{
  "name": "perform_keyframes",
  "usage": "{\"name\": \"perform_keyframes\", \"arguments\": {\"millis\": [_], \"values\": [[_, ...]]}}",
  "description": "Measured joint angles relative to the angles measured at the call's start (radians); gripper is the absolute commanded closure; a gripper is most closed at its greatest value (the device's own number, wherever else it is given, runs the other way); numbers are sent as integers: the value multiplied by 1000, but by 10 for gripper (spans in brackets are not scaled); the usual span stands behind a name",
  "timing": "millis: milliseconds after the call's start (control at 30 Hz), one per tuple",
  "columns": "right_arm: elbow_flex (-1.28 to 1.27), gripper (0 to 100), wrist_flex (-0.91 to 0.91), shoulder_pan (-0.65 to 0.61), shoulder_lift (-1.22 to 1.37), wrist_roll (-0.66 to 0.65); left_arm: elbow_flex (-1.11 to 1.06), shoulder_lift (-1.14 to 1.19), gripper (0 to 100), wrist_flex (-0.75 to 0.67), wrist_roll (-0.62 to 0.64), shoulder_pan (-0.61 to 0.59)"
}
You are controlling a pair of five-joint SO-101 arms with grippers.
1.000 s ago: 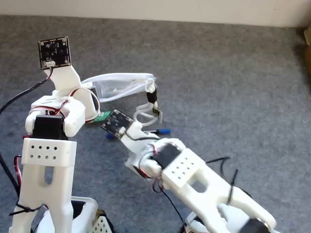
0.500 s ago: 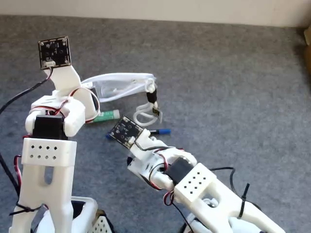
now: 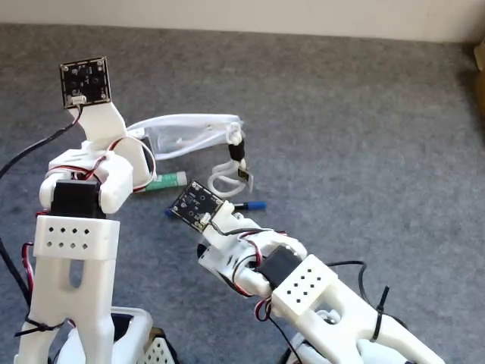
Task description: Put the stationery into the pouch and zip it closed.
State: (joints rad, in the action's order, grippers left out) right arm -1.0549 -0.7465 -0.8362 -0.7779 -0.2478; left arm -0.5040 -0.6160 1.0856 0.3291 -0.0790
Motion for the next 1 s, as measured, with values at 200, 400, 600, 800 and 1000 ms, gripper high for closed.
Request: {"name": "perform_keyframes", "arguments": {"millis": [200, 400, 600, 800, 1000], "values": [[0, 993, 0, 0, -112, 0, 0, 0, 991, 0, 0, 0], [-75, 993, 0, 0, -298, 0, 0, 0, 991, 0, 0, 0], [-81, 993, 0, 0, -327, 0, 0, 0, 992, 0, 0, 0], [-81, 993, 0, 0, -333, 0, 0, 0, 992, 0, 0, 0], [-81, 993, 0, 0, -333, 0, 0, 0, 992, 0, 0, 0]]}}
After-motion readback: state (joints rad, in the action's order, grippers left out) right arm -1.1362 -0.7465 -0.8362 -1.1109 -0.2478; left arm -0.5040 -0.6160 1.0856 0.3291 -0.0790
